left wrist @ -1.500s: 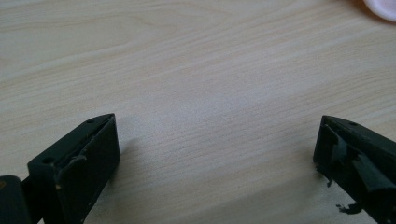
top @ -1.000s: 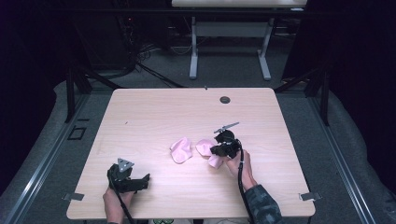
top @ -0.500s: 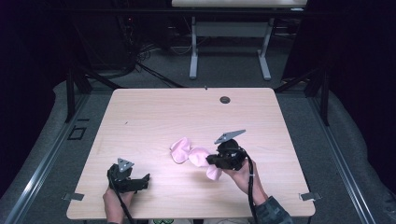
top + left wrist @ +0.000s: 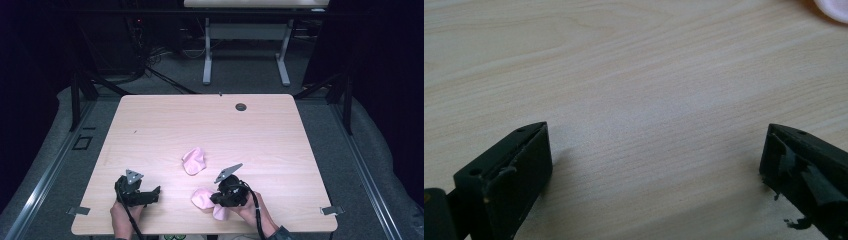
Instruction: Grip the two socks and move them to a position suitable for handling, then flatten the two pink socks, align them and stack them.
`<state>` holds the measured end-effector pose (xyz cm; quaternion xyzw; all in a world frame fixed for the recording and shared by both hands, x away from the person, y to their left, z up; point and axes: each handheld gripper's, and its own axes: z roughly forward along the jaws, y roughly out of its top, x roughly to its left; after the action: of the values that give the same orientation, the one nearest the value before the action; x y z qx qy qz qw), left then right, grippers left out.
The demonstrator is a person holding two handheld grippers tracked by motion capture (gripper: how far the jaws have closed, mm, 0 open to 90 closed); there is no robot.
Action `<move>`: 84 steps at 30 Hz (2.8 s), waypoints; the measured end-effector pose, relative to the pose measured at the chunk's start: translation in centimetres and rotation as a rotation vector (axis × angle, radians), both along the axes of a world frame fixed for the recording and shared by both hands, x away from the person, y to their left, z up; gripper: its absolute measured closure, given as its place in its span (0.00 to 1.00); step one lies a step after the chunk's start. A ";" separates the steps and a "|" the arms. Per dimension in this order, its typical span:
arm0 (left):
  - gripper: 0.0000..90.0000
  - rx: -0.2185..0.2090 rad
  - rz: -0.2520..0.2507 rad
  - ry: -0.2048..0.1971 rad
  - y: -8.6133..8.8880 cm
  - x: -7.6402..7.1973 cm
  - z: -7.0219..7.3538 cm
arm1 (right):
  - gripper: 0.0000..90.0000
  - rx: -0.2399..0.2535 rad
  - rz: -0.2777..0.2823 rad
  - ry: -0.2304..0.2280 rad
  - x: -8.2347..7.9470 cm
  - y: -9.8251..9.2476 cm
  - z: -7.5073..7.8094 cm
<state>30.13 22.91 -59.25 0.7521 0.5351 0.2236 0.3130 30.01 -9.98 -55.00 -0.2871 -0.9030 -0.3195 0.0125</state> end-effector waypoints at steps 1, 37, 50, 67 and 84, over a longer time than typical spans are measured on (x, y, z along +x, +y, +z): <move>0.01 0.000 0.000 0.000 0.0 0.0 0.0 | 0.93 -0.013 0.013 -0.004 0.0 0.2 -0.2; 0.00 -0.035 -0.105 0.054 -2.4 -1.8 2.5 | 0.14 0.076 -0.299 -0.044 -2.7 -7.9 2.0; 0.12 -0.084 -0.280 0.099 -7.3 -2.3 3.4 | 0.16 0.058 -0.274 -0.037 -6.0 -6.8 0.8; 0.49 -0.090 -0.362 0.142 -9.9 -1.7 2.9 | 0.48 0.005 -0.243 -0.051 -7.6 -4.4 -1.5; 0.86 -0.080 -0.367 0.164 -10.1 -1.3 2.6 | 0.53 -0.061 -0.182 -0.059 -7.9 -4.4 -1.5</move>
<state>28.84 12.86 -56.65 0.8397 0.4212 0.0797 0.3334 22.10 -14.42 -56.52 -0.3586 -0.8824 -0.3000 -0.0521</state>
